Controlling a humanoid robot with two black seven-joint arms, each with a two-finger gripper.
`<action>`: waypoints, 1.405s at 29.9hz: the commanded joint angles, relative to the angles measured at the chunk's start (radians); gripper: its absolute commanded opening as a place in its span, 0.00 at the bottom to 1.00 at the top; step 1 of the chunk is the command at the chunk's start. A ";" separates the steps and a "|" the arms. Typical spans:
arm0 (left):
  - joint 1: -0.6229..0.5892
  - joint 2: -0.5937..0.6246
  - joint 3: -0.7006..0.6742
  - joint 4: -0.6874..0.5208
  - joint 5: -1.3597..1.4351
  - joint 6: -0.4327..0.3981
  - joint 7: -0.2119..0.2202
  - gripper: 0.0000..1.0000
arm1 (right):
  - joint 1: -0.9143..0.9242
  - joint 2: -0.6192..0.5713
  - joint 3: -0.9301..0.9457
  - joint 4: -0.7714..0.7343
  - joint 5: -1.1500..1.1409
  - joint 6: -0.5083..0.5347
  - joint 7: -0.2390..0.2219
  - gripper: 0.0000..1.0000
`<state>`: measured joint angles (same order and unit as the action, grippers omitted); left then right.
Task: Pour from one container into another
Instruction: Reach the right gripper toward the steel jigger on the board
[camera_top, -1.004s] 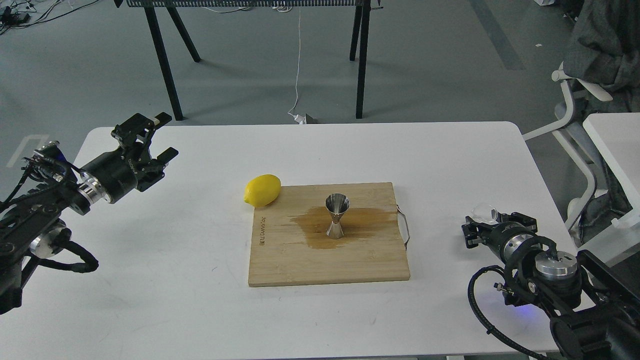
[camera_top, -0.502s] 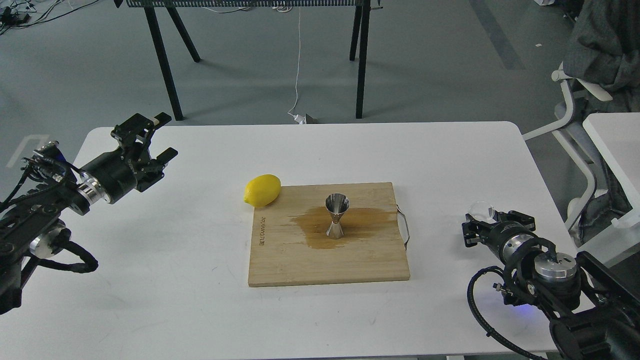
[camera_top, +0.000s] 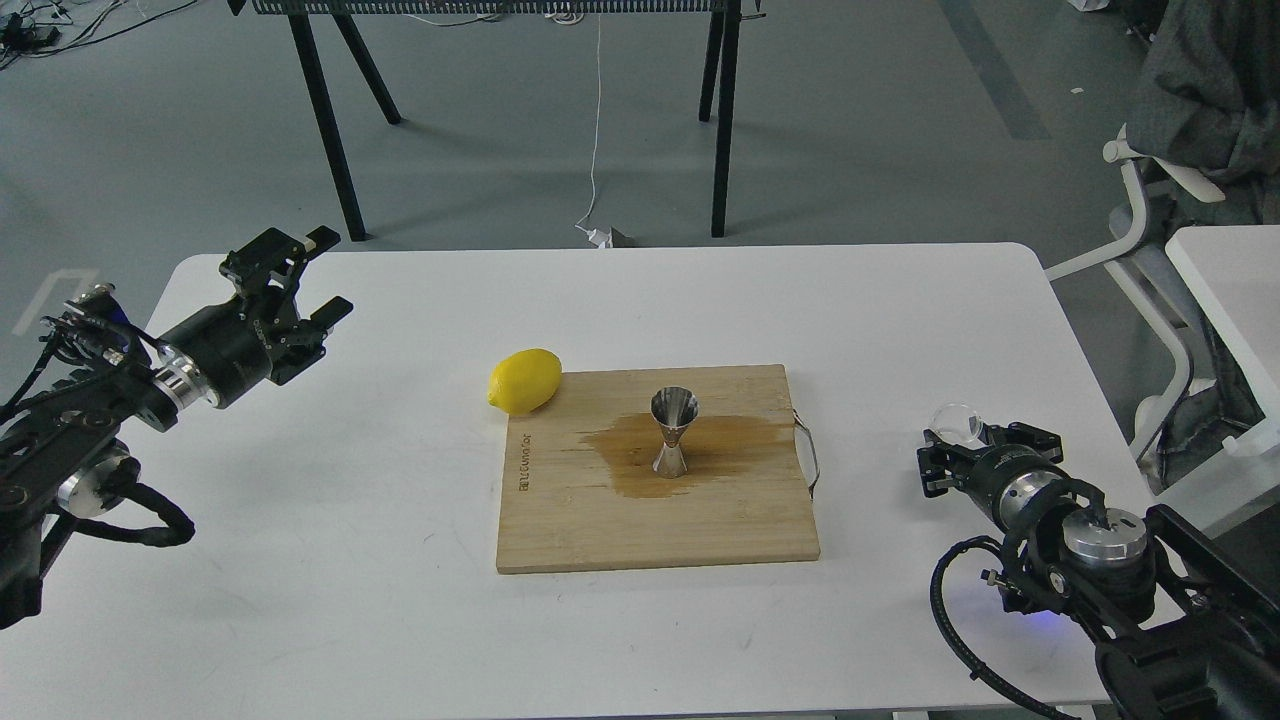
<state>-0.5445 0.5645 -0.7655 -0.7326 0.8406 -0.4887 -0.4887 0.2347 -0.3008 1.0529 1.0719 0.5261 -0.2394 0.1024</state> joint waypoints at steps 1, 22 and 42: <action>0.000 0.000 -0.001 0.001 0.000 0.000 0.000 0.97 | -0.002 -0.001 -0.001 0.003 0.000 0.005 0.000 0.45; 0.000 -0.026 -0.008 -0.001 0.000 0.000 0.000 0.97 | 0.093 -0.024 -0.112 0.378 -0.331 -0.121 -0.043 0.45; 0.000 -0.035 -0.008 -0.001 0.000 0.000 0.000 0.97 | 0.258 0.017 -0.335 0.450 -0.411 -0.189 -0.036 0.45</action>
<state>-0.5446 0.5293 -0.7732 -0.7333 0.8406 -0.4887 -0.4887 0.4787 -0.2849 0.7454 1.5125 0.1259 -0.4255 0.0659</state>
